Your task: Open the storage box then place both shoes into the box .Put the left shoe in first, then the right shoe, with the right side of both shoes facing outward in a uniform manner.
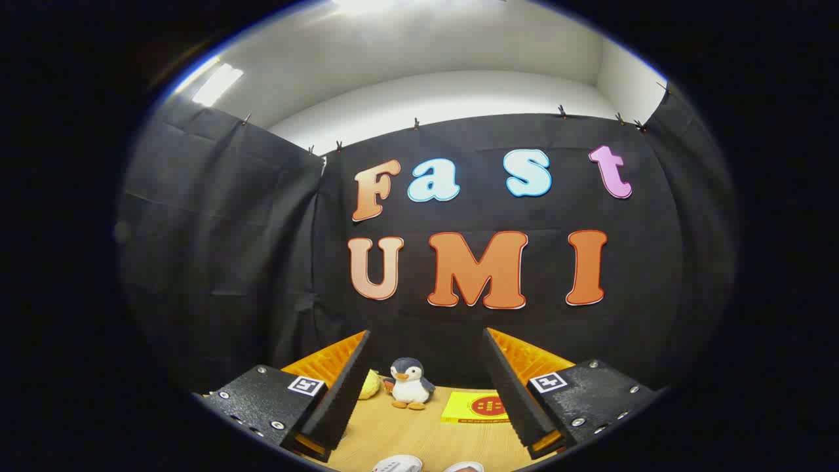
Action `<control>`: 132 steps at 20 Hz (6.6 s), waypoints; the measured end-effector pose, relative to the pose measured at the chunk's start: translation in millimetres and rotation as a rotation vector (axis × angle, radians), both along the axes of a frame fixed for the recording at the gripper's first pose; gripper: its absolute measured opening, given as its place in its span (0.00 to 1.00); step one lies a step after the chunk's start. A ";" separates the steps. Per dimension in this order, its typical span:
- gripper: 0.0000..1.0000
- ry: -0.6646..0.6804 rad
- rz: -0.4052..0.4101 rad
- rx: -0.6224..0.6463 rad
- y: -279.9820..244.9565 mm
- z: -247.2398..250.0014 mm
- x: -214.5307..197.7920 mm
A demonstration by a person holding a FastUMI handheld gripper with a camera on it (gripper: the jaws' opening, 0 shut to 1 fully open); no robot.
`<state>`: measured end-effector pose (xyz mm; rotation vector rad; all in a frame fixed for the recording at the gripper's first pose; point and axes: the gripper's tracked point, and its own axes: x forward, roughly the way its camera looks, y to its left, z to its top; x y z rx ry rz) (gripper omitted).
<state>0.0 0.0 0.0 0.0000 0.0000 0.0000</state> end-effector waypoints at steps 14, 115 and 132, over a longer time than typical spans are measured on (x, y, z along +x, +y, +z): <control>0.98 0.063 0.015 -0.025 13.4 -21.0 1.0; 0.14 0.948 0.809 0.988 405.3 -139.6 9.6; 0.49 1.038 0.743 0.864 529.7 -186.9 32.3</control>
